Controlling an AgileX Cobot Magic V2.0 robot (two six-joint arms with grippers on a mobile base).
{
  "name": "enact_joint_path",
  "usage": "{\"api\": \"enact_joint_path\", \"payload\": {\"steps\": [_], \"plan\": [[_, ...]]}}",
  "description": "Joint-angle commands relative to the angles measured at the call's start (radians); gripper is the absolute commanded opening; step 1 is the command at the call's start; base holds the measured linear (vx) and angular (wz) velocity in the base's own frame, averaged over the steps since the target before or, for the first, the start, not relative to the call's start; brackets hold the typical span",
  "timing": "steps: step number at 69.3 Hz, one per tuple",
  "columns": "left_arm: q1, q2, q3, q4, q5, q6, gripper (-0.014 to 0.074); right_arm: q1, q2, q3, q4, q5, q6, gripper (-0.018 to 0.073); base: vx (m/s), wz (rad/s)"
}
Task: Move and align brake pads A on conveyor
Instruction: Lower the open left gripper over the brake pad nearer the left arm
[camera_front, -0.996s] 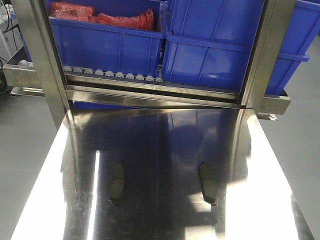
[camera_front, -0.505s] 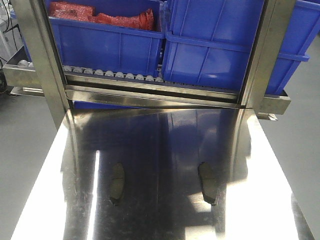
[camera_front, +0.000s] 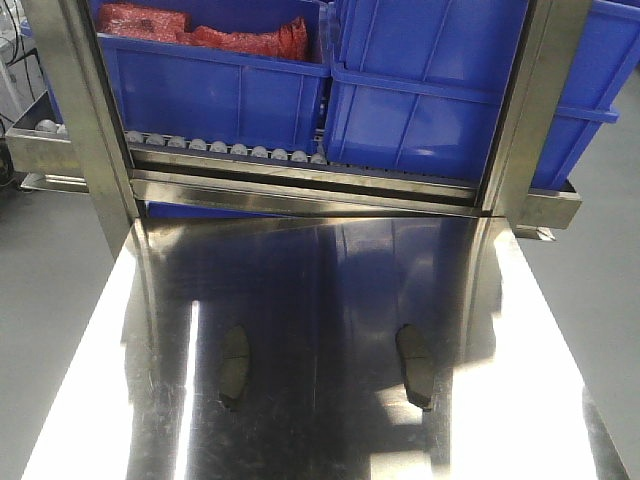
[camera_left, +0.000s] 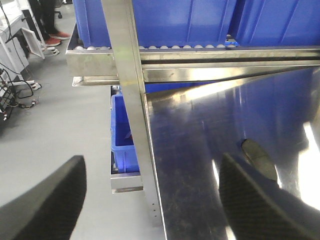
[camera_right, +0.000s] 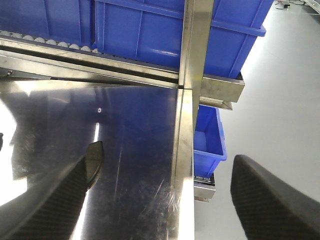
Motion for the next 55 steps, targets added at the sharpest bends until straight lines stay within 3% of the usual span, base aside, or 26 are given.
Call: {"api": "enact_joint_path", "payload": {"steps": [1, 18, 31, 42, 55], "plan": [[0.003, 0.041, -0.020, 0.030, -0.090, -0.034, 0.0517, -0.003, 0.019, -0.020, -0.005, -0.071, -0.005, 0.0562, 0.00, 0.00], [0.003, 0.322, -0.023, 0.037, -0.122, -0.115, 0.0517, -0.003, 0.019, -0.020, -0.005, -0.068, -0.005, 0.0562, 0.00, 0.00], [0.003, 0.582, -0.023, -0.114, -0.292, -0.113, 0.0517, -0.003, 0.019, -0.020, -0.005, -0.068, -0.005, 0.0562, 0.00, 0.00], [-0.010, 0.786, -0.023, -0.277, -0.353, -0.101, 0.0517, -0.003, 0.019, -0.020, -0.005, -0.068, -0.005, 0.0562, 0.00, 0.00], [-0.071, 0.980, -0.071, -0.307, -0.364, -0.101, 0.0517, -0.003, 0.019, -0.020, -0.005, -0.068, -0.005, 0.0562, 0.00, 0.00]]}}
